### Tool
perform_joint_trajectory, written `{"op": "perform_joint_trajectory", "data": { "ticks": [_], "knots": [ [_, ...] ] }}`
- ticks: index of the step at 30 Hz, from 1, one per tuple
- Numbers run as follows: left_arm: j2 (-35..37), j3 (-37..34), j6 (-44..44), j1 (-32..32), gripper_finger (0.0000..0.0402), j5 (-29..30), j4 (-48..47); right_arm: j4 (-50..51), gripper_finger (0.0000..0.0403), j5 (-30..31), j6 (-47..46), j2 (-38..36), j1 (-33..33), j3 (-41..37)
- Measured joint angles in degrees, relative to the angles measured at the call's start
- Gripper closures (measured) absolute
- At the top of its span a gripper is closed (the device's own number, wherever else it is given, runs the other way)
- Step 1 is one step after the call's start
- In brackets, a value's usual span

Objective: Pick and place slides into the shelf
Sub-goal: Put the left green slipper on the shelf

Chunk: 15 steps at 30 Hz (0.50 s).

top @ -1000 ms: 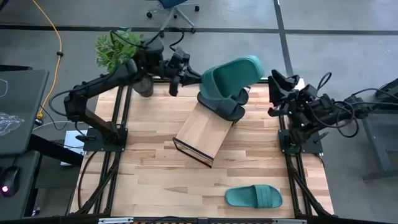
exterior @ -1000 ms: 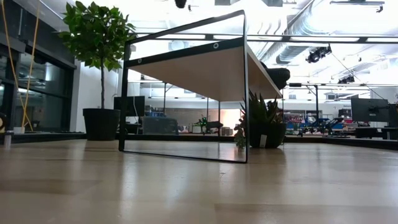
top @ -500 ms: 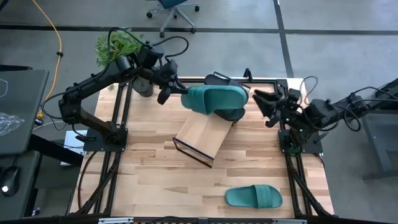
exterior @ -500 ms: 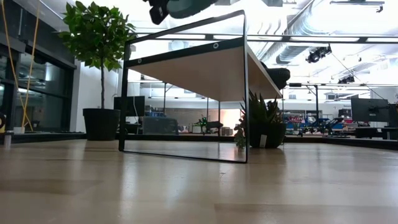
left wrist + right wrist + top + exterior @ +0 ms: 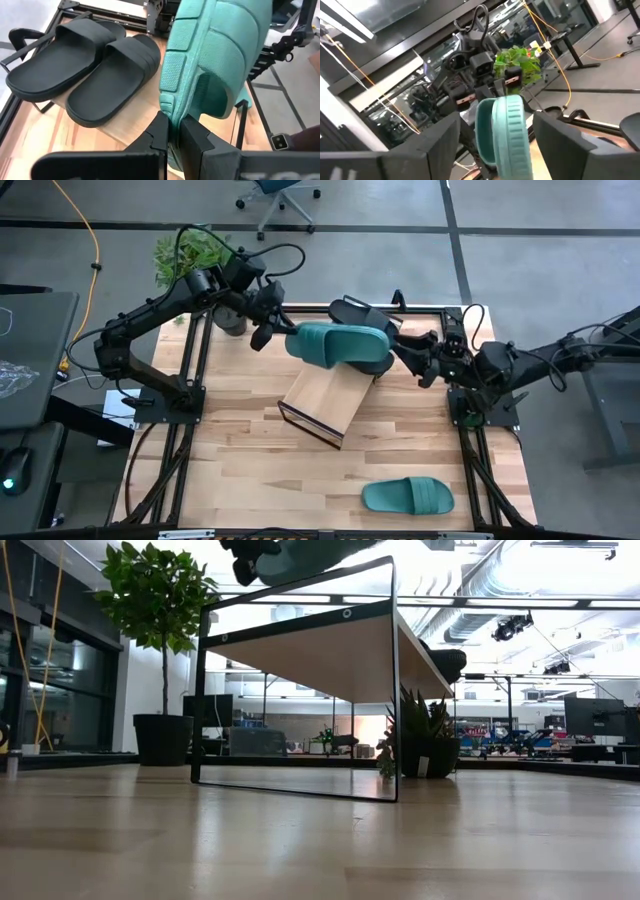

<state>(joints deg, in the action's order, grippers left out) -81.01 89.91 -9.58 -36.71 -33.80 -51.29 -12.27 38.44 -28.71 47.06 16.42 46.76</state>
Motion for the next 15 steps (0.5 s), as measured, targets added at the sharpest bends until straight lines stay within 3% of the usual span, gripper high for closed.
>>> {"op": "perform_joint_trajectory", "data": {
  "ticks": [15],
  "knots": [
    [0.0,0.0,0.1,2.9,0.039,1.6,0.0,2.3,0.0159,-7.8,-5.7,5.2,-5.6,0.0]
  ]
}}
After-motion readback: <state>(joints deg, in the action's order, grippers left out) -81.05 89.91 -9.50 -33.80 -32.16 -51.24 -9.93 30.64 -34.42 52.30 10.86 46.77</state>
